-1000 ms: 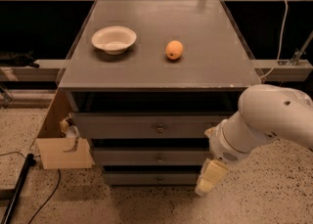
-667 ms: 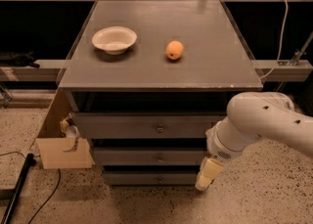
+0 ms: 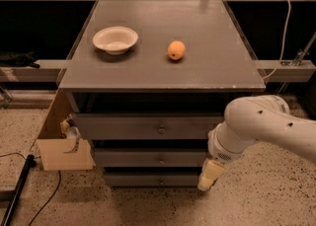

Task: Open middle drawer

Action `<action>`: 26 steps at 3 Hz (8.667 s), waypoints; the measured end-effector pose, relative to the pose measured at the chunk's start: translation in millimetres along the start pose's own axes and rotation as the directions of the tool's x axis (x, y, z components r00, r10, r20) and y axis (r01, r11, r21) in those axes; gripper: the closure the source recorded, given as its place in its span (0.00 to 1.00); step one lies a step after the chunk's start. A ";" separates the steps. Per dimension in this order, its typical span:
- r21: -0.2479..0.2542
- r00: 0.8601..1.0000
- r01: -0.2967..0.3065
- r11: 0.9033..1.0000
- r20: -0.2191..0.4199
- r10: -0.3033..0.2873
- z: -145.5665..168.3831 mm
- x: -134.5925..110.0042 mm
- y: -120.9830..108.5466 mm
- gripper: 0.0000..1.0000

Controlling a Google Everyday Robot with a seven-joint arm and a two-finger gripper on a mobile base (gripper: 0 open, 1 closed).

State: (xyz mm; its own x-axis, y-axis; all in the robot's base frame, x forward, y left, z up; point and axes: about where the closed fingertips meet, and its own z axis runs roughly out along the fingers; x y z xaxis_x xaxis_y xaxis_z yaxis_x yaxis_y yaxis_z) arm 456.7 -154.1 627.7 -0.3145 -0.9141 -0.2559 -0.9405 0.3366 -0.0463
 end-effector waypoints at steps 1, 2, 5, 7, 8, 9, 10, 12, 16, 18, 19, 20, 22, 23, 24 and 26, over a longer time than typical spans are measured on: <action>0.021 1.000 0.027 0.999 0.003 -0.027 -5.1 -6.0 9.2 0.00; -0.004 1.000 0.017 1.000 -0.016 -0.017 18.0 -0.7 19.6 0.00; -0.039 0.991 0.030 0.999 -0.127 -0.034 131.3 22.8 -5.9 0.00; -0.033 0.999 0.034 0.999 -0.033 -0.035 135.1 27.1 -8.6 0.00; -0.010 0.999 0.049 0.999 0.006 -0.049 172.2 34.2 -22.9 0.00; -0.010 0.999 0.049 0.999 0.006 -0.049 172.2 34.2 -22.9 0.00; 0.011 0.997 0.075 0.997 -0.014 -0.075 178.9 29.1 -20.1 0.00; 0.069 0.991 0.120 0.990 -0.072 -0.115 201.6 16.9 -47.3 0.00; 0.100 0.988 0.097 0.990 -0.133 -0.083 229.4 34.0 -87.6 0.48; 0.108 0.985 0.091 0.990 -0.157 -0.073 221.7 42.8 -86.2 0.94; 0.107 0.985 0.091 0.990 -0.157 -0.073 221.5 42.7 -86.2 0.75; 0.107 0.985 0.091 0.990 -0.157 -0.073 221.5 42.7 -86.1 0.55; 0.104 0.985 0.089 0.991 -0.156 -0.072 222.1 43.7 -85.3 0.03; 0.073 0.988 0.075 0.995 -0.141 -0.065 226.0 51.1 -79.8 0.00; 0.020 0.994 0.057 0.998 -0.091 -0.055 236.4 67.0 -50.7 0.18; -0.023 0.999 0.029 0.999 -0.042 -0.030 231.1 75.9 -25.3 0.72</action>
Offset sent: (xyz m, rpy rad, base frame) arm -0.0267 0.0162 -0.0550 -0.0222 0.0604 0.0027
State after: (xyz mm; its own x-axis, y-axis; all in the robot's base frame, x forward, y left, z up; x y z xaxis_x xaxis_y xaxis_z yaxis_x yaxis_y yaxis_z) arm 486.3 -179.7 386.3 -0.2912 -0.9325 -0.2135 -0.9520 0.3044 -0.0312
